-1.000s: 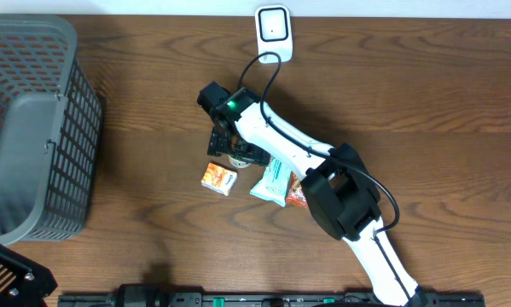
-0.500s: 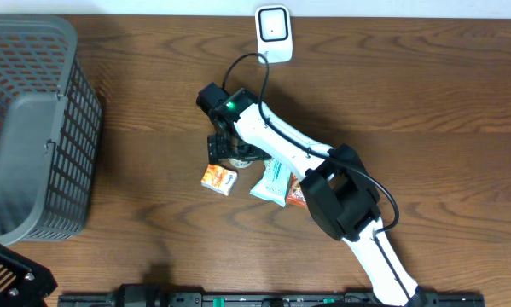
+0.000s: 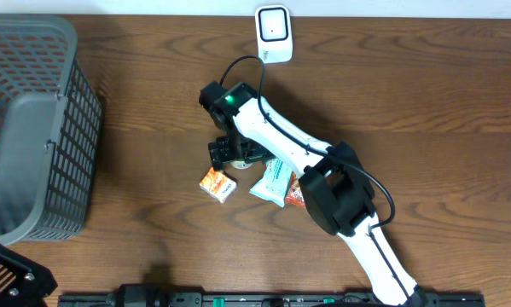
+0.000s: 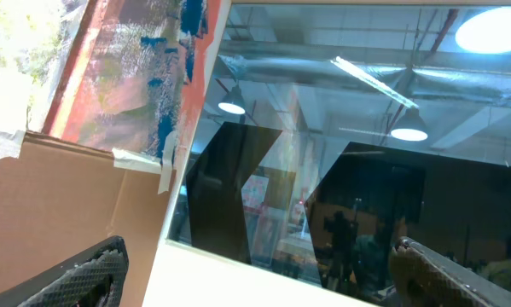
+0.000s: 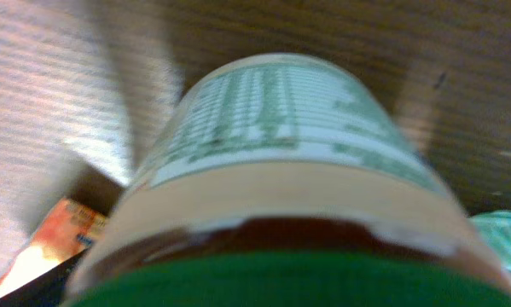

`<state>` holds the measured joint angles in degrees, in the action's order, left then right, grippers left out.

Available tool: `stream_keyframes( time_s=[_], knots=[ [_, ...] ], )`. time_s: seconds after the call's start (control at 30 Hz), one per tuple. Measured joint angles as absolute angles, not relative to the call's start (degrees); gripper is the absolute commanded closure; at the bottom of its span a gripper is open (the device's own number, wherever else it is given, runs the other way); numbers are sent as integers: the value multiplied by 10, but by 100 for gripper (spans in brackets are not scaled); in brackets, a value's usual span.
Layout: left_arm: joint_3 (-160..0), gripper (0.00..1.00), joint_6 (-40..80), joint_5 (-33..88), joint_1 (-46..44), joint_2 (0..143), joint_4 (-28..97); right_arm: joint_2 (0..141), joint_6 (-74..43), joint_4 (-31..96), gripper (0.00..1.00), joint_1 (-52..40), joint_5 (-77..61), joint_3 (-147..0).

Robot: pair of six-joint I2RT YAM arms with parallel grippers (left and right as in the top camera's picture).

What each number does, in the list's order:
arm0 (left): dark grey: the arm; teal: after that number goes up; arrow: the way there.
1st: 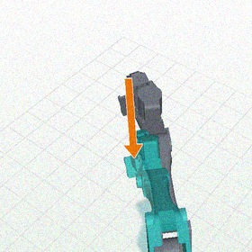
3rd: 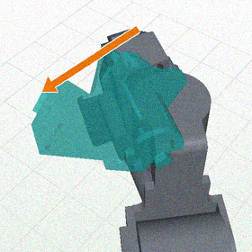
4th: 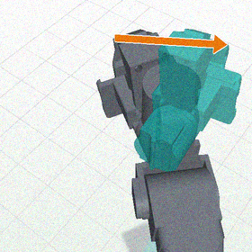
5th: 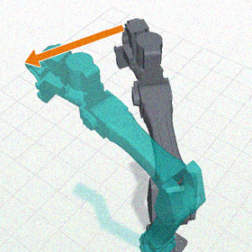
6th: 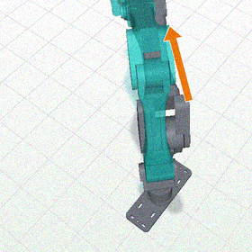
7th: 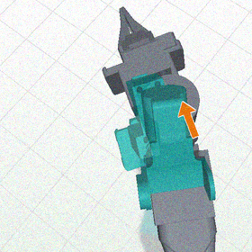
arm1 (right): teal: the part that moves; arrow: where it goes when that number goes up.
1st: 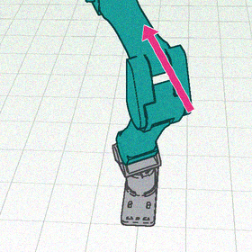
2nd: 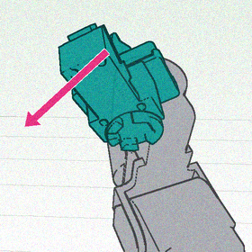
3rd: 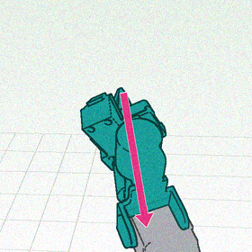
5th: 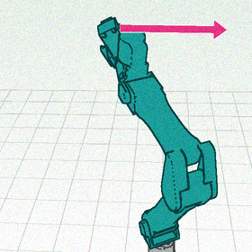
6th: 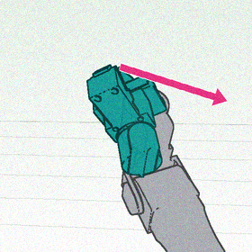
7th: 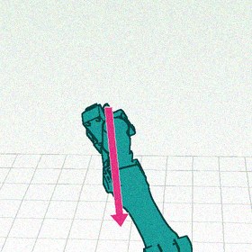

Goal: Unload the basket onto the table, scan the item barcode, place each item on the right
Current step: 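Lower the right gripper and grasp the green-capped bottle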

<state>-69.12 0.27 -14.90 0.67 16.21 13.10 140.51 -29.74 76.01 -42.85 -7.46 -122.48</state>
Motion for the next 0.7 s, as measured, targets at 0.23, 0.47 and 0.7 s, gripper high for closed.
stream_keyframes(
  time_s=[0.23, 0.47, 0.7],
  knots=[
    [-691, 2, 3, -149, 7, 162, 131, 1406, -299, 739, 1, -422, -97, -1265],
    [-691, 2, 3, -149, 7, 162, 131, 1406, -304, 732, 1, -422, -81, -1265],
    [-691, 2, 3, -149, 7, 162, 131, 1406, -305, 723, 1, -422, -55, -1255]
  ],
)
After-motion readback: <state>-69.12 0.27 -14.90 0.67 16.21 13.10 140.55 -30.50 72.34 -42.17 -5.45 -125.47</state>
